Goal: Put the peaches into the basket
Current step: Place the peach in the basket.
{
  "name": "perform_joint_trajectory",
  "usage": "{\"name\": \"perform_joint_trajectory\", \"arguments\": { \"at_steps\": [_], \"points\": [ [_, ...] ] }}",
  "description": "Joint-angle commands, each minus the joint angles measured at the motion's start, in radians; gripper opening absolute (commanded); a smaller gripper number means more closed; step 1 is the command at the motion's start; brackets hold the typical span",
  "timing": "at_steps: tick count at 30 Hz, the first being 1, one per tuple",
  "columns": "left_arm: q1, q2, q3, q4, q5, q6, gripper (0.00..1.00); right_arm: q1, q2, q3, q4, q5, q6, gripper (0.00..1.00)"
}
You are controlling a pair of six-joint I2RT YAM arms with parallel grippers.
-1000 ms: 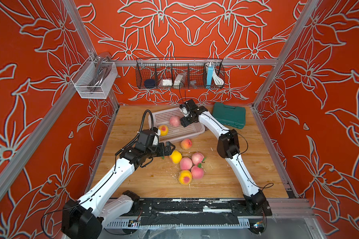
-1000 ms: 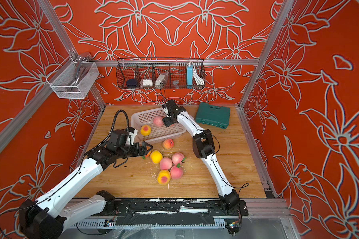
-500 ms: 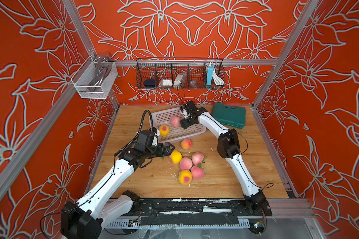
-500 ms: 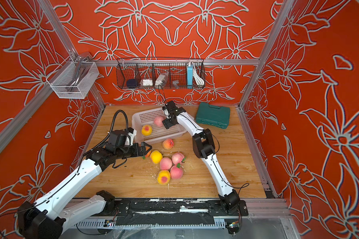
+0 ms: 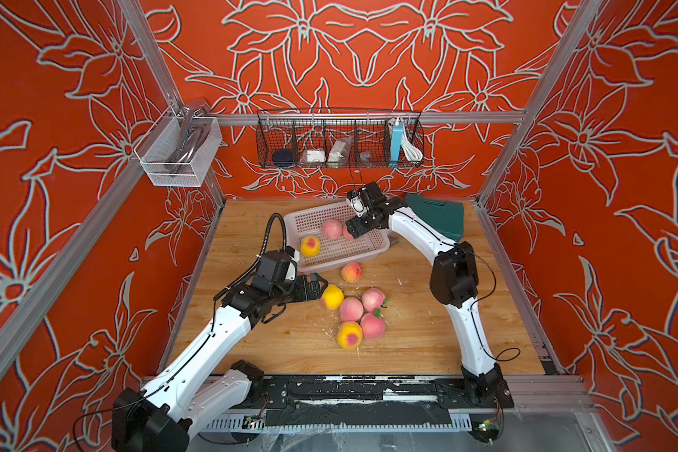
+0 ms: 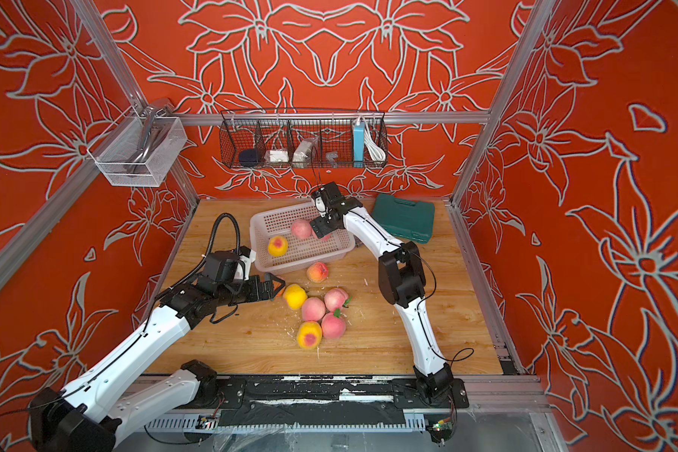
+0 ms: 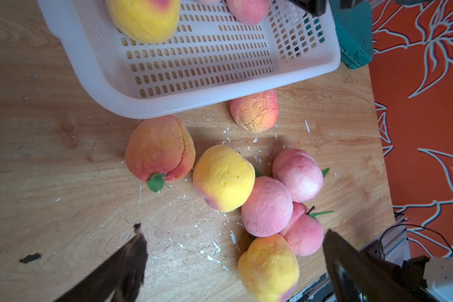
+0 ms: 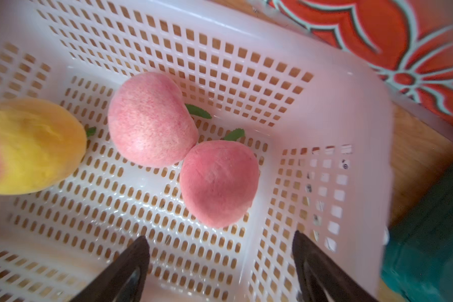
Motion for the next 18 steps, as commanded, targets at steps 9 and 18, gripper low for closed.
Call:
{"name": "perform_joint_trajectory", "arguments": {
  "at_steps": [9,18],
  "points": [
    [0.008,-0.027,-0.023,-0.003,-0.018,-0.045,0.99,0.0,-0.503,-0.565,0.267,-0.06,0.129,0.89],
    [0.016,0.006,-0.097,0.069,-0.071,-0.104,0.98,0.002,-0.848,-0.976,0.457,-0.125,0.193,0.91]
  ]
}}
